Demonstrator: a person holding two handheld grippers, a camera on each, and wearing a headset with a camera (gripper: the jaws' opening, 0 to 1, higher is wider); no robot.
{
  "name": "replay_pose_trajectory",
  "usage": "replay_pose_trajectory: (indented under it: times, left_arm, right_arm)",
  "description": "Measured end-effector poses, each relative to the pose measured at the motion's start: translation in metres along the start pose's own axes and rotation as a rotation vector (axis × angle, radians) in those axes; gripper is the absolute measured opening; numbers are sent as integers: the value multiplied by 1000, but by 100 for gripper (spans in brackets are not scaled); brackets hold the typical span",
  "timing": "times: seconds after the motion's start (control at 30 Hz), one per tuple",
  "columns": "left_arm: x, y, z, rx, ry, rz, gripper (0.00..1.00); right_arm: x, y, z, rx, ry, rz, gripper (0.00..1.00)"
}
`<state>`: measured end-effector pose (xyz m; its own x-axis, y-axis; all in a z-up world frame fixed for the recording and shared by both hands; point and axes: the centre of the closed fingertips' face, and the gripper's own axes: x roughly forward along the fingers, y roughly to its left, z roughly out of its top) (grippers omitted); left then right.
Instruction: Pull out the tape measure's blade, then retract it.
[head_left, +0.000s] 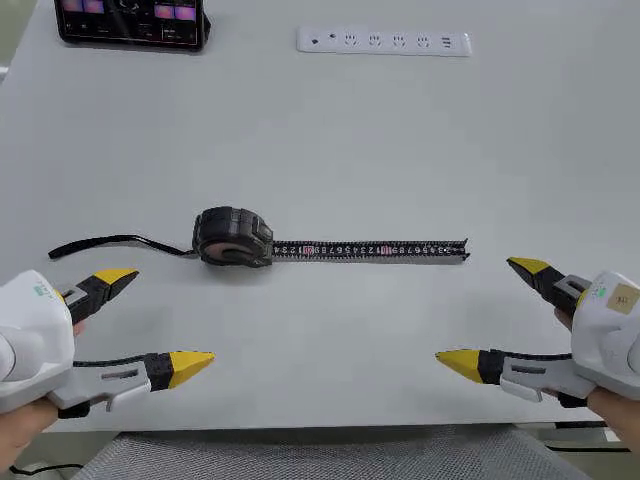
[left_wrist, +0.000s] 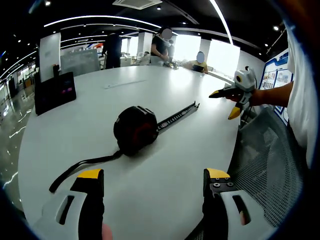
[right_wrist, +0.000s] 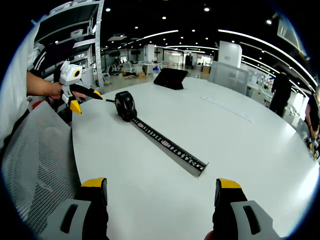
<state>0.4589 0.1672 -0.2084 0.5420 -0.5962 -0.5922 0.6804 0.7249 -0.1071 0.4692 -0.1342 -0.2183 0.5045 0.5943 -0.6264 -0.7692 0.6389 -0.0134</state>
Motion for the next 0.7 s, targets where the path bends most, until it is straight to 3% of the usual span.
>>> replay_pose_trajectory:
  times: [0.7]
  left_arm:
    - [0,0,1,-4,-3,0,78]
  right_arm:
    - [0,-1,4,-6,-3,0,88]
